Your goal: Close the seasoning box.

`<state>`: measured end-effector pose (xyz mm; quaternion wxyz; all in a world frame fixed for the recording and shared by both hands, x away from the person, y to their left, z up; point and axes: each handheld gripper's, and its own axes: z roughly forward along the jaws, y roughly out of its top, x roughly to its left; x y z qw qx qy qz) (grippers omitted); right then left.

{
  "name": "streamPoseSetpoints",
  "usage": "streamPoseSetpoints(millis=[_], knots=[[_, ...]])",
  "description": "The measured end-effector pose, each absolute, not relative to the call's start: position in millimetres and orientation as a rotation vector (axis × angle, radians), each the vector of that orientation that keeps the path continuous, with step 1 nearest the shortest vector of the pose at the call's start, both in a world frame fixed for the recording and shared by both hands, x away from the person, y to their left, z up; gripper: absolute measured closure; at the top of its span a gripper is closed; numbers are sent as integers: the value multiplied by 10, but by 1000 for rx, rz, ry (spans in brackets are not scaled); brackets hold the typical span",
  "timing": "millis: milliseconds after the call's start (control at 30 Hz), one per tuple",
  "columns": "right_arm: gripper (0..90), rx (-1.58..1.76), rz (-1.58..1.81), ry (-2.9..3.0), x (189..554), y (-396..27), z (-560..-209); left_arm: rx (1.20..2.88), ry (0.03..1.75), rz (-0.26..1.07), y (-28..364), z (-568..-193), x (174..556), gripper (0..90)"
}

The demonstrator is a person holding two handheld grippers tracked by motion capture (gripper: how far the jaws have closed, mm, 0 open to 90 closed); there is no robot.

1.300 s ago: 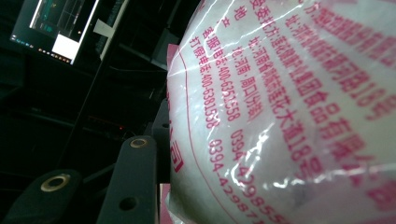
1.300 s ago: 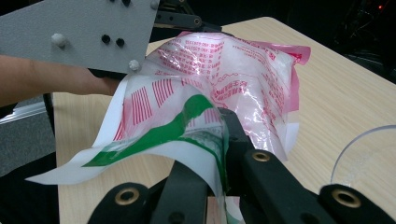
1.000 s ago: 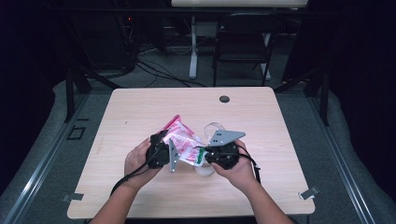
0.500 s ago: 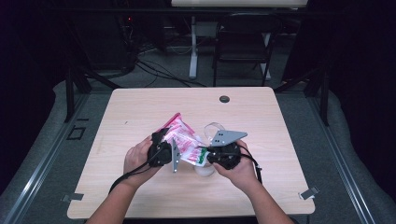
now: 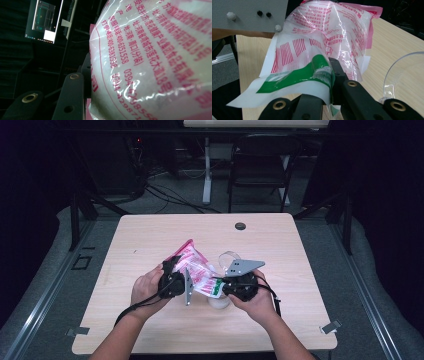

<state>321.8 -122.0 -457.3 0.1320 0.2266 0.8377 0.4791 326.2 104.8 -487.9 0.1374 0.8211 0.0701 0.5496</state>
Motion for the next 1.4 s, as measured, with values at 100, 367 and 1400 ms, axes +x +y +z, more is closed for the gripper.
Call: streamPoseSetpoints(millis=[100,367,1400], knots=[[897,658,1390,2432,3222,-1226,-4573,2377,195,1600,1045,-4868,3261,619],[896,655,1385,2437,3223,-1230,-4574,2381,171,1618,1045,-4846,3259,619],[890,646,1371,2451,3222,-1229,-4586,2374,107,1701,1026,-4760,3230,621]])
